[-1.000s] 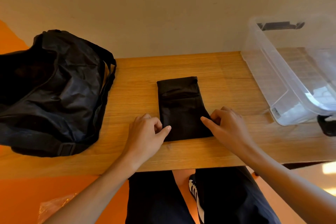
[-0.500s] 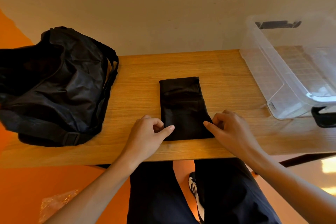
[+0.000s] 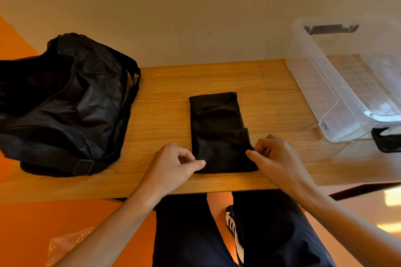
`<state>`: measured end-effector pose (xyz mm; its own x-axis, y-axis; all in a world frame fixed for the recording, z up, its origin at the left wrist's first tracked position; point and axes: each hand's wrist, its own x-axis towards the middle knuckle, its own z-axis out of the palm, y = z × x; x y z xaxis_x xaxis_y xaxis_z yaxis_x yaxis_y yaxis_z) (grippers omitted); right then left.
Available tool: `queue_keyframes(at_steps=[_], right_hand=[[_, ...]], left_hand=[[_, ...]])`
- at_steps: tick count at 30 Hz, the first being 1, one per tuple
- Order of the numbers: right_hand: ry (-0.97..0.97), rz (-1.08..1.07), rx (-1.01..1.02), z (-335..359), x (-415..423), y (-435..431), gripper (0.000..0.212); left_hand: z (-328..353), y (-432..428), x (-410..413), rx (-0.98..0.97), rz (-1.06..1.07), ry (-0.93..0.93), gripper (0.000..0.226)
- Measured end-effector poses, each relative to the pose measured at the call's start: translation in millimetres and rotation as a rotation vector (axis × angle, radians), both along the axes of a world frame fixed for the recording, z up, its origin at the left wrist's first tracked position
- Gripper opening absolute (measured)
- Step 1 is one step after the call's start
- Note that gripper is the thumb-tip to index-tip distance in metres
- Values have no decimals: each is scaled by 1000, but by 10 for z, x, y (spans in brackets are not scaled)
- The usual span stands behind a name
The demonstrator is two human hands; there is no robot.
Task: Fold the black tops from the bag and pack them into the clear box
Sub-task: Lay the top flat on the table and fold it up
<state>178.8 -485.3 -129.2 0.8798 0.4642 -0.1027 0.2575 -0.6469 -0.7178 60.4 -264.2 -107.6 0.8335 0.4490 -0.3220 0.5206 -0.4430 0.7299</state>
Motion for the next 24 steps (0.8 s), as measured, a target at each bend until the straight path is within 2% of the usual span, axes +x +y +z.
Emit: queue_keyframes(at_steps=[2,5,7,9,12,16,19,21,24], right_hand=[[-74,-8,-77,-29,15,12,26],[-345,44,-142,-19,30,108,54],[-467,229,-243,-50,80,179,70],[-442,399,-360,-104,118,248,73],[-347,470,-430,-181,144,281,73],[-320,500,-426,-158,148,291,72],[-353,455,-294,-114,245,309,67],[-488,320,-195,-51,426,353,59],[-548,256,-163,15,785,540,63]], left_hand=[[-22,-9,-2,94,-1,-3,30],[-60,-33,-1,418,-21,-197,37],[-101,-62,23,575,-213,-301,53],[-184,-80,56,682,-451,-253,67],[-336,-42,41,688,-585,-104,68],[-416,-2,-30,710,-582,-91,68],[-333,26,24,578,-523,-156,71],[-221,94,176,425,-392,-280,64],[-199,307,543,477,-273,-421,46]])
